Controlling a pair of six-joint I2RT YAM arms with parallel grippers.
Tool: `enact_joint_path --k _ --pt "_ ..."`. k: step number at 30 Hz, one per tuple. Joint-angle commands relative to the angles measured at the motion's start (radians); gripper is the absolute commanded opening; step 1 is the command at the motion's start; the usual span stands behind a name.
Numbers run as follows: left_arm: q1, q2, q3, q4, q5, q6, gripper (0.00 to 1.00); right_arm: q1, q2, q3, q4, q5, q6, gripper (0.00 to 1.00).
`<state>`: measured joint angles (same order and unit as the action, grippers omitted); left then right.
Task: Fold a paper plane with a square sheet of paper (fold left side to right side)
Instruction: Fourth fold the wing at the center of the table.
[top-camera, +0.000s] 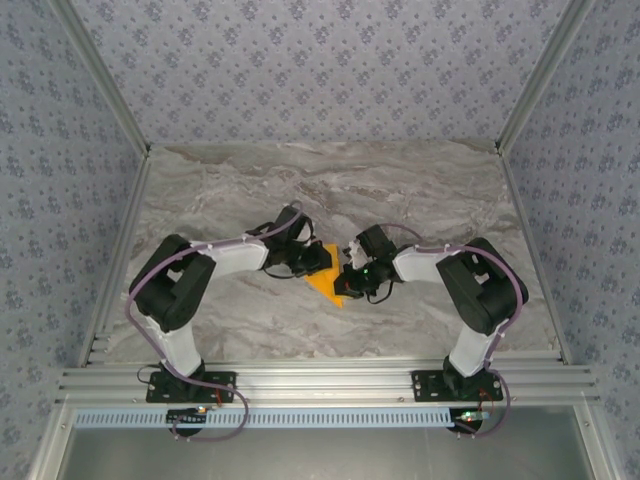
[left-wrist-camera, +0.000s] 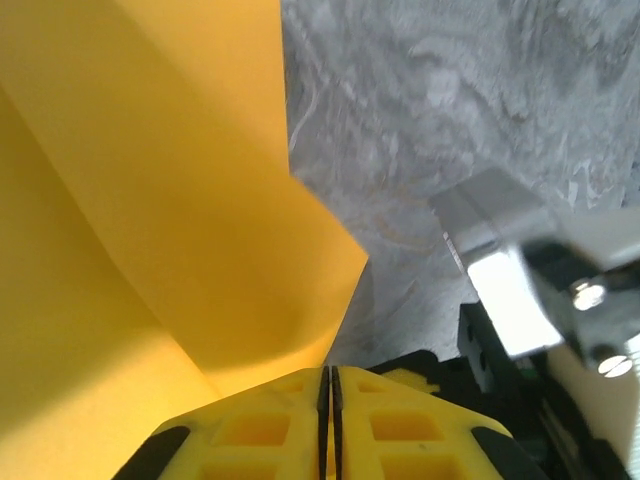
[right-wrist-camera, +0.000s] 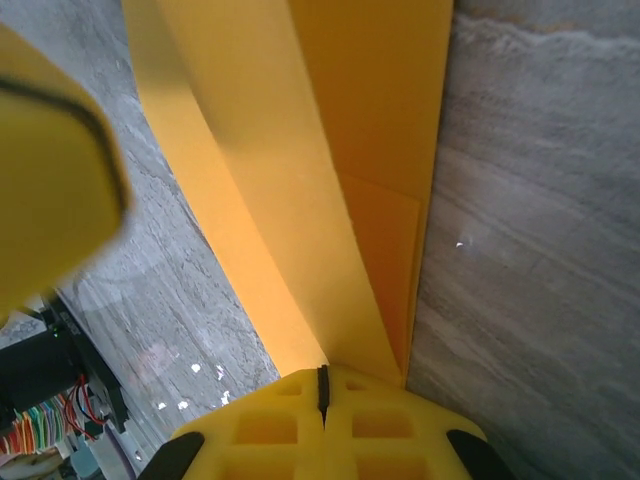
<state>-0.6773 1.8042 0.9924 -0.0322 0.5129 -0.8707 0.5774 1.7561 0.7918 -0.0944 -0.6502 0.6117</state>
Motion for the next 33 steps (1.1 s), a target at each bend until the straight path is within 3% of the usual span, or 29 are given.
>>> enact_joint_path --k 1,16,33 --pt "-0.016 -0.008 -0.025 0.064 0.041 -0.016 0.09 -0.005 0.066 -0.036 -0.187 0.12 -0.026 0.0" --pt "-0.022 0.106 -0.045 0.108 0.024 0.001 0.03 0.004 0.071 -0.007 -0.259 0.152 -0.056 0.0" --pt "0.109 0.18 0.101 -0.009 0.013 0.143 0.03 0.009 0.059 -0.011 -0.302 0.166 -0.081 0.0"
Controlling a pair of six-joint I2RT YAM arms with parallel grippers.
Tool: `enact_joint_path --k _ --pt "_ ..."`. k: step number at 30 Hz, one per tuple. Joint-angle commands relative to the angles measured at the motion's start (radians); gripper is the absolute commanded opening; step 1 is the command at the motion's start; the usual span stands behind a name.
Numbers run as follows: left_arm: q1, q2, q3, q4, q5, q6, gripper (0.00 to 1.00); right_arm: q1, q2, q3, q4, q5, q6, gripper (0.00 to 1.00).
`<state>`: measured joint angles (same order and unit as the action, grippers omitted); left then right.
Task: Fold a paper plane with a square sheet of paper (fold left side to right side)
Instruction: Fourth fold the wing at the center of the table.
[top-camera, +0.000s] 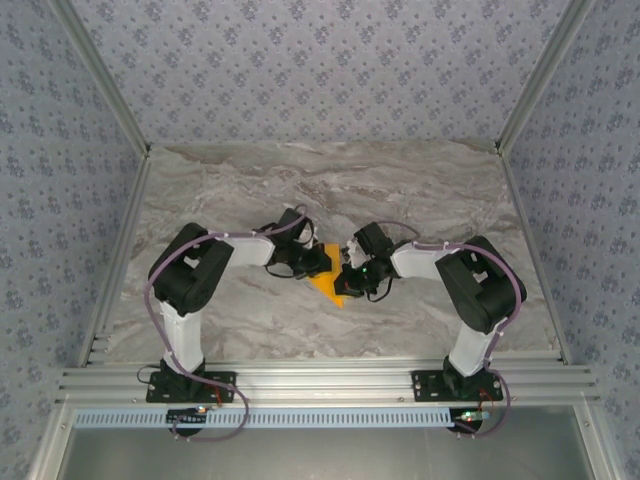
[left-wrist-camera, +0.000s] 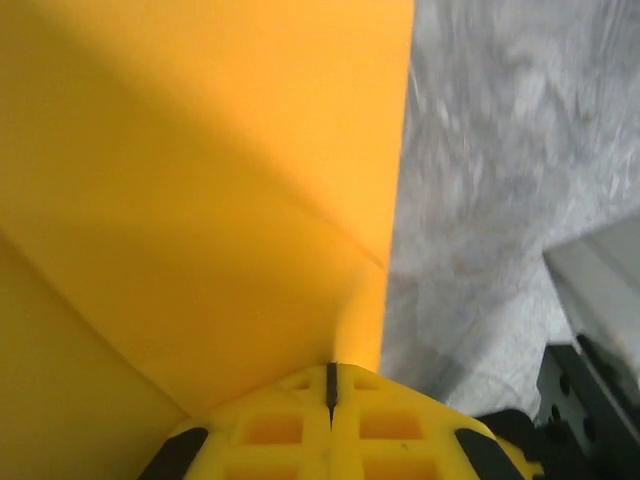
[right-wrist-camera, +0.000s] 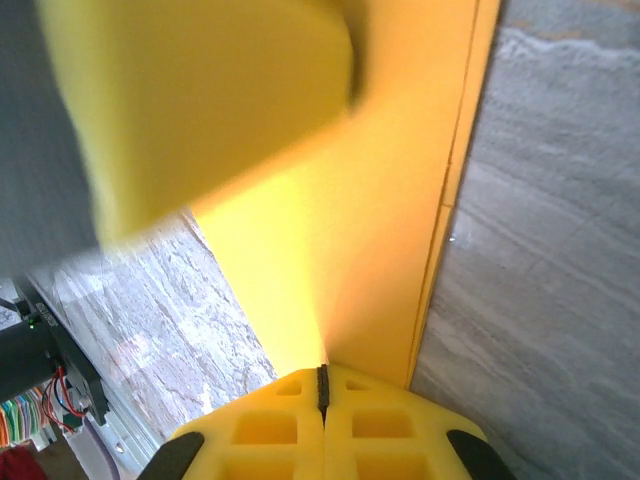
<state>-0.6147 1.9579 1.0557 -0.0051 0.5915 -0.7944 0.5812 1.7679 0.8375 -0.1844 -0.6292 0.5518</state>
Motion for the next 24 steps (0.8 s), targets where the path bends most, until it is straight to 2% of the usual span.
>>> enact_joint_path --k 1,12,24 --pt "0.055 0.029 0.045 -0.041 -0.064 0.075 0.03 0.007 0.047 -0.055 -0.213 0.145 -0.023 0.0" --pt "0.165 0.124 0.141 -0.018 -0.018 0.149 0.04 0.007 0.042 -0.06 -0.215 0.136 -0.028 0.0" --pt "0.238 0.163 0.329 -0.193 -0.013 0.238 0.06 0.015 0.017 -0.058 -0.193 0.118 -0.019 0.0"
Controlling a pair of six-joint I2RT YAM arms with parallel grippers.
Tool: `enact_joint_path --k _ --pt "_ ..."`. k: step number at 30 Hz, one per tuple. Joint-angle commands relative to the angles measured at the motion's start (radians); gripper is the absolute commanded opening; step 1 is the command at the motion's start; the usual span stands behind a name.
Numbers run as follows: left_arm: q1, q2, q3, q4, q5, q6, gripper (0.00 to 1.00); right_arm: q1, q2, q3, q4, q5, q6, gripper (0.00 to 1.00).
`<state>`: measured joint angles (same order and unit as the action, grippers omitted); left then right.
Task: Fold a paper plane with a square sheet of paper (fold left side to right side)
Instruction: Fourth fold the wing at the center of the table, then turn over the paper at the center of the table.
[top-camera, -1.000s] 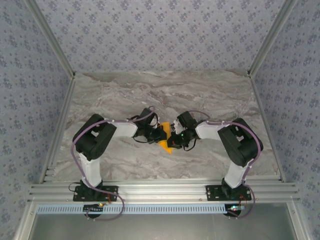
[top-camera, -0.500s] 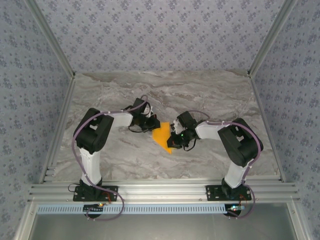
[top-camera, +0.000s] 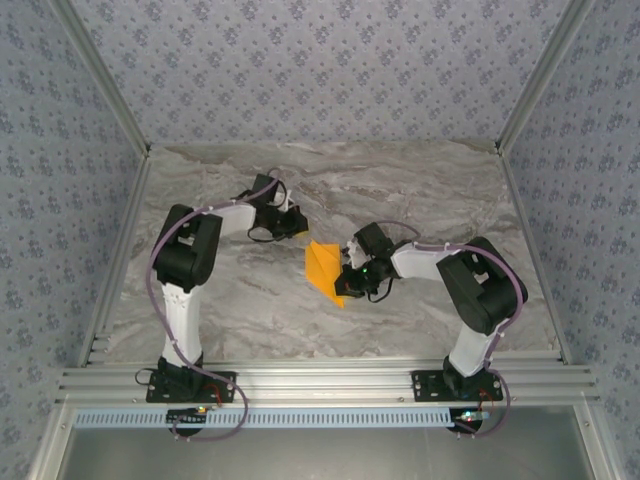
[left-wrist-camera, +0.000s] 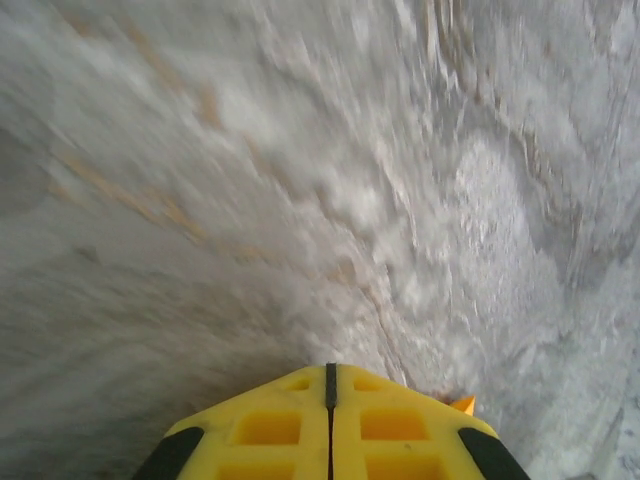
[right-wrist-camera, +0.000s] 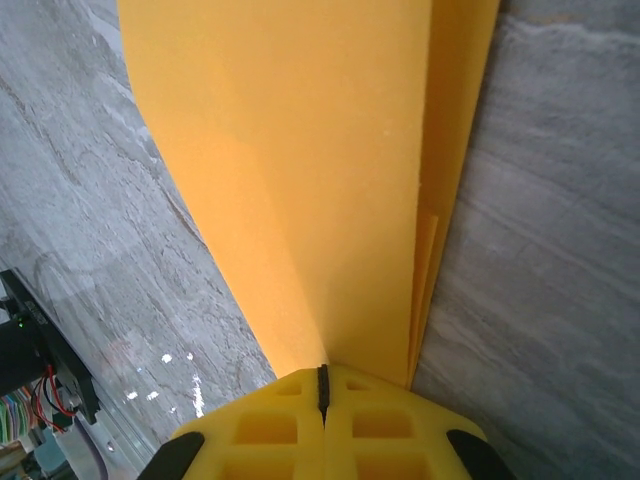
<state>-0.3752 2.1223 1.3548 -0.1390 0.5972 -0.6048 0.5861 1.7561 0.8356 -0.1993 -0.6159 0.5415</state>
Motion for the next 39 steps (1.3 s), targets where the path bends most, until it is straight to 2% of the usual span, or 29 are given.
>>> enact_joint_path --k 1,4,9,11,13,16,19,22,26,39 --pt "0.001 -0.018 0.024 -0.057 -0.019 0.047 0.06 0.012 0.022 -0.058 -0.152 0.091 0.001 0.0" --pt "0.008 -0.093 -0.015 -0.046 -0.021 0.041 0.11 0.014 -0.007 -0.064 -0.053 0.037 0.029 0.01" --pt "0.01 -0.256 -0.145 0.009 -0.024 -0.015 0.25 0.011 -0.101 -0.068 0.121 -0.007 0.062 0.17" --pt "0.005 -0.328 -0.222 0.057 -0.023 -0.055 0.31 0.004 -0.151 -0.07 0.163 0.001 0.062 0.22" --pt "-0.007 -0.392 -0.294 0.091 -0.031 -0.089 0.35 -0.007 -0.207 -0.075 0.185 0.031 0.055 0.32" --pt "-0.038 -0.441 -0.37 0.118 -0.033 -0.131 0.36 -0.031 -0.279 -0.082 0.17 0.088 0.027 0.42" --pt "-0.083 -0.438 -0.413 0.16 -0.029 -0.17 0.36 -0.056 -0.328 -0.083 0.144 0.124 0.002 0.48" --pt "-0.123 -0.404 -0.419 0.185 -0.034 -0.19 0.36 -0.071 -0.361 -0.089 0.138 0.134 -0.008 0.52" --pt "-0.158 -0.34 -0.41 0.228 -0.034 -0.221 0.36 -0.078 -0.387 -0.094 0.117 0.142 -0.014 0.53" --pt "-0.189 -0.229 -0.337 0.211 -0.036 -0.225 0.37 -0.137 -0.464 -0.147 0.091 0.136 -0.016 0.54"
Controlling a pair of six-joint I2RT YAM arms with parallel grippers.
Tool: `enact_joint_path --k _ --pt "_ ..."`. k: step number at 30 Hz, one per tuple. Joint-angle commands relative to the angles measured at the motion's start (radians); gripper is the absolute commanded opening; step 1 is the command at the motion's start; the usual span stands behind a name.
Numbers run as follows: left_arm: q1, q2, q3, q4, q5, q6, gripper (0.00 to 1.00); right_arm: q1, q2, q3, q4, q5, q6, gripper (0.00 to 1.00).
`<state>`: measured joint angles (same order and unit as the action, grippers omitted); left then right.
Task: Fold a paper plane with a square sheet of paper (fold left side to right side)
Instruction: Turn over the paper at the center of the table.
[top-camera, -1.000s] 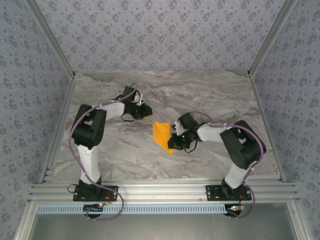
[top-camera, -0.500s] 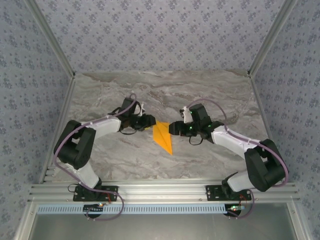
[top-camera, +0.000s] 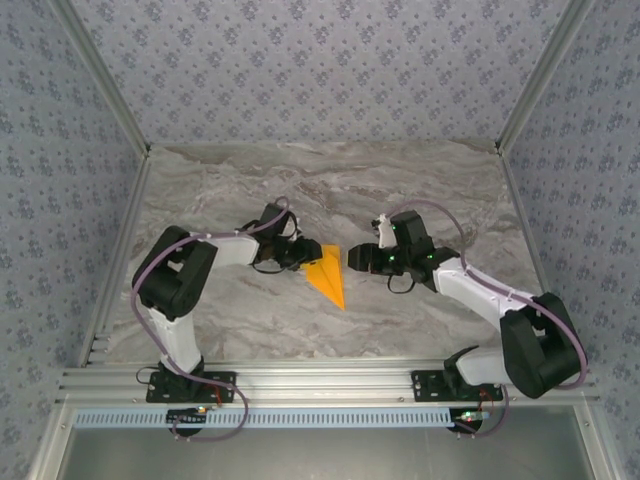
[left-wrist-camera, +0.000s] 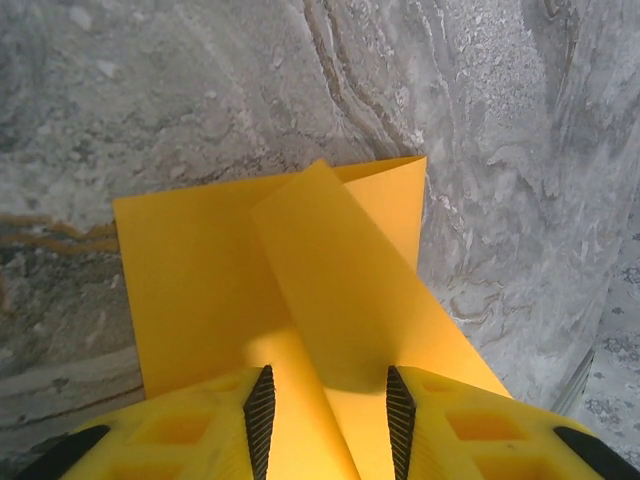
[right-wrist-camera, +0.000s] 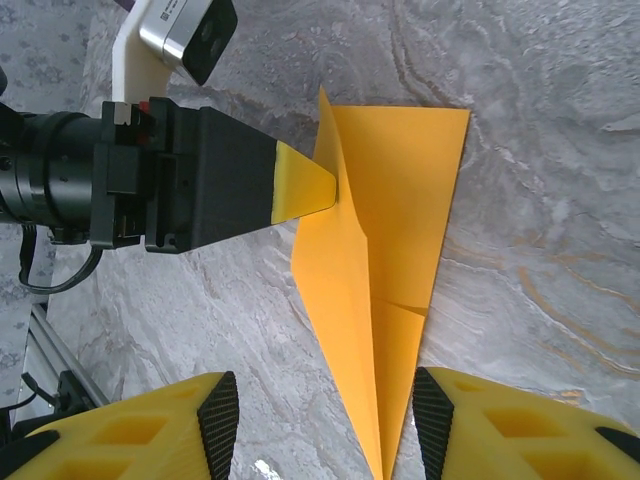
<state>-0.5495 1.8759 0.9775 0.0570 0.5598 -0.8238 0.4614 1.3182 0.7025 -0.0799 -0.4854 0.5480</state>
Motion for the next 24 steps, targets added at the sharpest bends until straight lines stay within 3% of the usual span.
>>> enact_joint_path --k 1,11,15,19,24 --pt "-0.016 0.024 0.048 0.014 0.002 -0.005 0.37 -0.018 -0.031 -0.018 -0.03 0.004 -0.022 0.54" --pt "-0.042 0.085 0.129 0.012 0.013 -0.011 0.37 -0.059 -0.083 -0.053 -0.051 -0.003 -0.026 0.55" --pt "-0.047 0.081 0.142 0.021 0.014 -0.017 0.26 -0.083 -0.095 -0.074 -0.034 -0.037 -0.013 0.57" --pt "-0.047 0.04 0.136 0.024 0.006 -0.018 0.13 -0.123 -0.106 -0.118 0.063 -0.125 0.043 0.69" --pt "-0.044 -0.039 0.144 0.011 0.003 -0.024 0.05 -0.176 -0.099 -0.164 0.191 -0.245 0.133 0.95"
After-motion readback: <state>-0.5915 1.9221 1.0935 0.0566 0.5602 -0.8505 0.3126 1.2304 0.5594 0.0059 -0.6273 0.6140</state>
